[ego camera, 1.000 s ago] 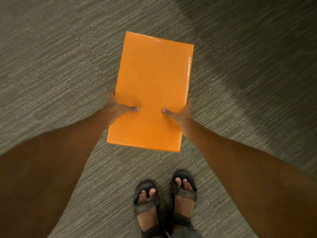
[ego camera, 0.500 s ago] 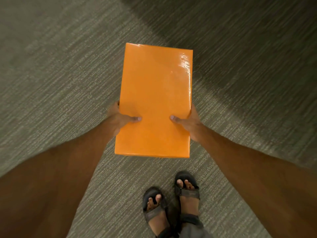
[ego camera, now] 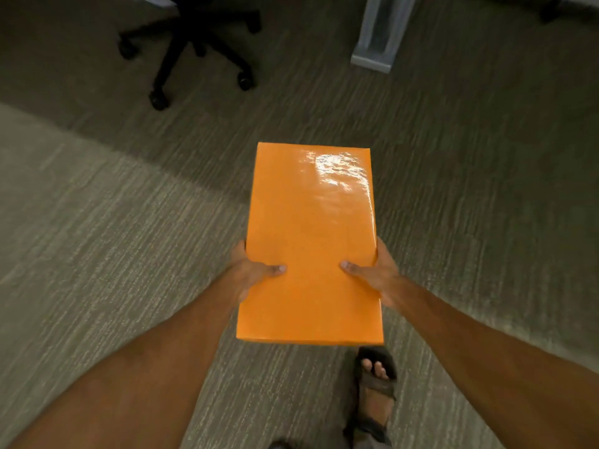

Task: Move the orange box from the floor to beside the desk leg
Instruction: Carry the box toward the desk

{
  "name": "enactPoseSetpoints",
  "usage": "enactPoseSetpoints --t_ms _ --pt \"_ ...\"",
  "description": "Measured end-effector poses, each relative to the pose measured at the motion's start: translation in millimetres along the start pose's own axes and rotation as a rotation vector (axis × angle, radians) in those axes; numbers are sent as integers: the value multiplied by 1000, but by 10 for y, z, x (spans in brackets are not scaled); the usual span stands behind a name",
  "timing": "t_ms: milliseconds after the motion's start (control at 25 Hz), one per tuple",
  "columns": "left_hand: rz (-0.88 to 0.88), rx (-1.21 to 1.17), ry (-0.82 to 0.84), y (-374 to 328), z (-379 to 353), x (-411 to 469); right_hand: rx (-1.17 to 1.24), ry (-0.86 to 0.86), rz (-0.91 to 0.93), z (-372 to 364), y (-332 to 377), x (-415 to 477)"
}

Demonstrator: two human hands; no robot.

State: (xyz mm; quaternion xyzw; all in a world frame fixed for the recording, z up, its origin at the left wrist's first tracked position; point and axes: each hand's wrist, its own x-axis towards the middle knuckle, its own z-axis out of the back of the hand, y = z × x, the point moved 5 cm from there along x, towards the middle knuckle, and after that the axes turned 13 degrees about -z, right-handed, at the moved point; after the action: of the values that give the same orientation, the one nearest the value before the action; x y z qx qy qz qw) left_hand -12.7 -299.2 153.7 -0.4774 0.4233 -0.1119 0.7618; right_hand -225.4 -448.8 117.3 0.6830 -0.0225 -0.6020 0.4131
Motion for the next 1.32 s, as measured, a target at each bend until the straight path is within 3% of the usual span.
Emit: enactPoseSetpoints --t_ms 320,640,880,1200,1320 --pt "-58 91 102 -953 -1450 670 109 -31 35 1358 779 436" --pt "-93 186 207 -1753 -2430 1444 101 -120 13 2295 1696 957" --pt "-160 327 217 -2381 -2766 2311 74 -176 18 2531 2421 1595" --pt "-332 254 437 -2923 -3161 3806 19 -172 35 2510 3377 2782" --pt "-369 262 413 -3143 -3311 4183 25 -199 -11 2612 3629 3008"
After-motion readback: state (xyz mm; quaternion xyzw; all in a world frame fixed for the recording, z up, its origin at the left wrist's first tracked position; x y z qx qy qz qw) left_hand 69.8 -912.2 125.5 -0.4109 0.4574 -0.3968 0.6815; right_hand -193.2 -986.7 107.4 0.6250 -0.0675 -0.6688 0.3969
